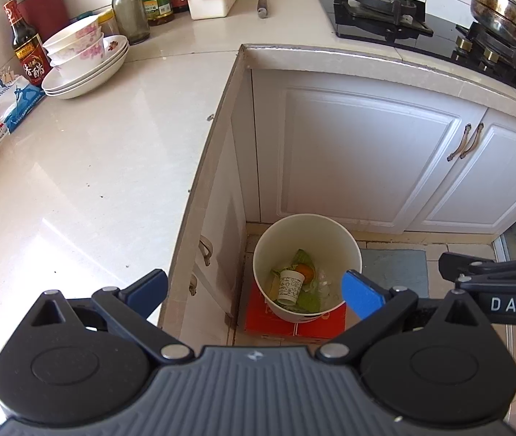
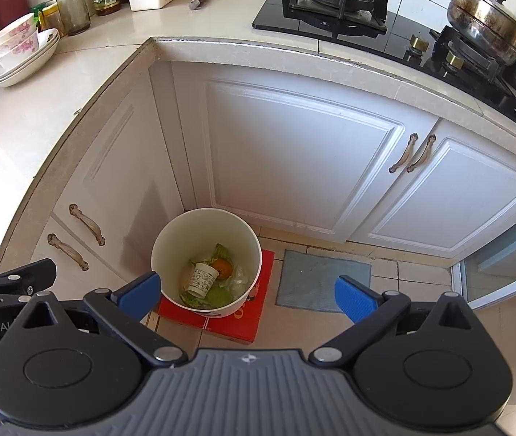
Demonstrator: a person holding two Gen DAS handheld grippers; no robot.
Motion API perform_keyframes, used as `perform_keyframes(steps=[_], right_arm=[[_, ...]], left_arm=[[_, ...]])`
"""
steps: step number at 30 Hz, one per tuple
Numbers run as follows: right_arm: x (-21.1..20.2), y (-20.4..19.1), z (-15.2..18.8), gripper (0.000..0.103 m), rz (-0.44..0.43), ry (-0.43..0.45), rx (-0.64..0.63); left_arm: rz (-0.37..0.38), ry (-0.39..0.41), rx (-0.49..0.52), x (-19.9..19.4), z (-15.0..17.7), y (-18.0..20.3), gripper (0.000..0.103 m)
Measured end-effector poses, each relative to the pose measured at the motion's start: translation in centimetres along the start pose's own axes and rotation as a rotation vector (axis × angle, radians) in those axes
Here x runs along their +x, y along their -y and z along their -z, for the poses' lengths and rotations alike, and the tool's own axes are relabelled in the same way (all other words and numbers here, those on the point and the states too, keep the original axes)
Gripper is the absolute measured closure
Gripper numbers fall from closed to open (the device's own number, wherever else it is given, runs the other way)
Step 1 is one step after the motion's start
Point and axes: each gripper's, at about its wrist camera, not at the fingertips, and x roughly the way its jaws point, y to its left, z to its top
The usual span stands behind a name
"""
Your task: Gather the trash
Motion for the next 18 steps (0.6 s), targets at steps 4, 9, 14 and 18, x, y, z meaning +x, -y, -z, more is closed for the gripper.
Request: perform_keyframes(steps=[4,9,14,18], right_arm=[[-0.02,0.14,-0.14,0.0,-0.001,0.005,-0.002],[-0.14,0.09,-0.29,0.0,0.003,0.009,-0.001],[-0.24,0.2,-0.42,0.0,0.001,0.011,-0.001],[-0.29,0.23,-0.41,0.0,0.001,0.013,0.001]], left_arm=[[0.006,0.0,-0.003,-0.05,-0.09,-0.18,0.001],[0.013,0.002,-0.005,-0.04,-0.2,-0.3,0.001],[0.02,0.003,-0.006,-0.06,-0.27,-0.42,0.001],[0.022,0.005,-0.007,-0.11,-0.29,-0.35,0.001]])
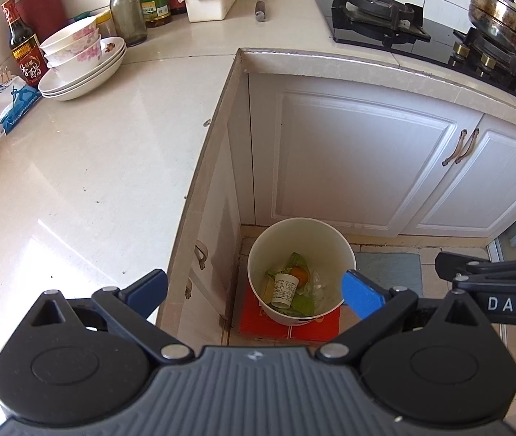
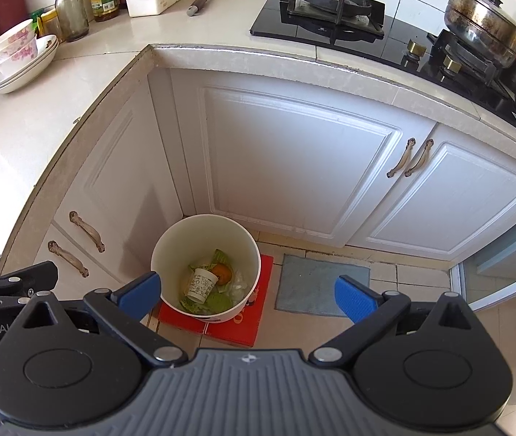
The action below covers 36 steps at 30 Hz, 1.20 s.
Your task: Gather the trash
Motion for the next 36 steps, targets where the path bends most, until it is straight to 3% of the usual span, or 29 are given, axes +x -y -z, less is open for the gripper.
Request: perform_keyframes(steps=[36], right_arm=[[0.46,0.46,-0.44,0.0,0.003,-0.001,0.002]], left_arm=[[0.008,-0.009,-0.004,0.6,-0.69,0.52,0.001]])
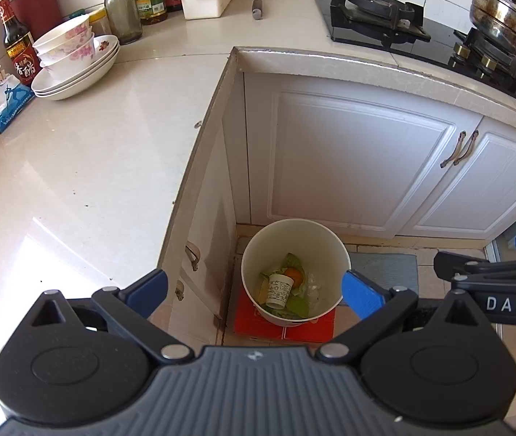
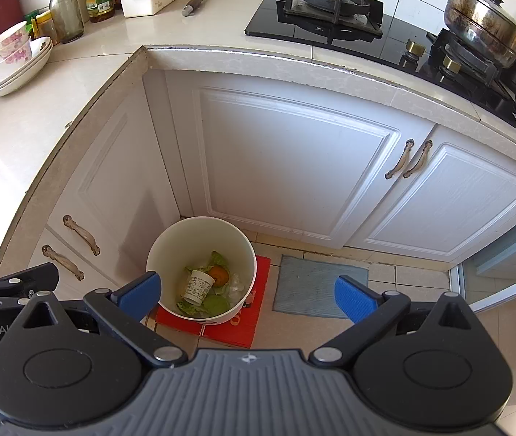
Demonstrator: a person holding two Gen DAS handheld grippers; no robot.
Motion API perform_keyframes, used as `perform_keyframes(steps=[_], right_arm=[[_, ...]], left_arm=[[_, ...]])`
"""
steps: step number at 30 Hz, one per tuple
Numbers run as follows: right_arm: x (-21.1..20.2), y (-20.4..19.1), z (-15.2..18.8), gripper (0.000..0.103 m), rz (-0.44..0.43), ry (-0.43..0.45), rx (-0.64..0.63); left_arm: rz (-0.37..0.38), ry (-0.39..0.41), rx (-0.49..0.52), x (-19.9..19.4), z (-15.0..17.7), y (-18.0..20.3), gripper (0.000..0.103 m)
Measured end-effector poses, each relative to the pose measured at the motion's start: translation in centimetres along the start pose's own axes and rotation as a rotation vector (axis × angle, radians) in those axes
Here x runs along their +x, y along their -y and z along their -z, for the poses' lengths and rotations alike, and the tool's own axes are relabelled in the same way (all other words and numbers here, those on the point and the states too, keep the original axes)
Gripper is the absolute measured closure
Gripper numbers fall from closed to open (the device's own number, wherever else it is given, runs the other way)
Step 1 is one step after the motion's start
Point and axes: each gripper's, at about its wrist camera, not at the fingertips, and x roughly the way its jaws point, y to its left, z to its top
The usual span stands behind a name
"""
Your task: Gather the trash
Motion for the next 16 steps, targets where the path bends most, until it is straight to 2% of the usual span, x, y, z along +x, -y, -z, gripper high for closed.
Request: perform_keyframes(steps=[16], right_arm=[[0.18,0.32,-0.29,0.0,0.002,-0.004,-0.004]], left_arm=[[0.008,-0.009,-0.007,0.44,-0.19,0.12,0.001]])
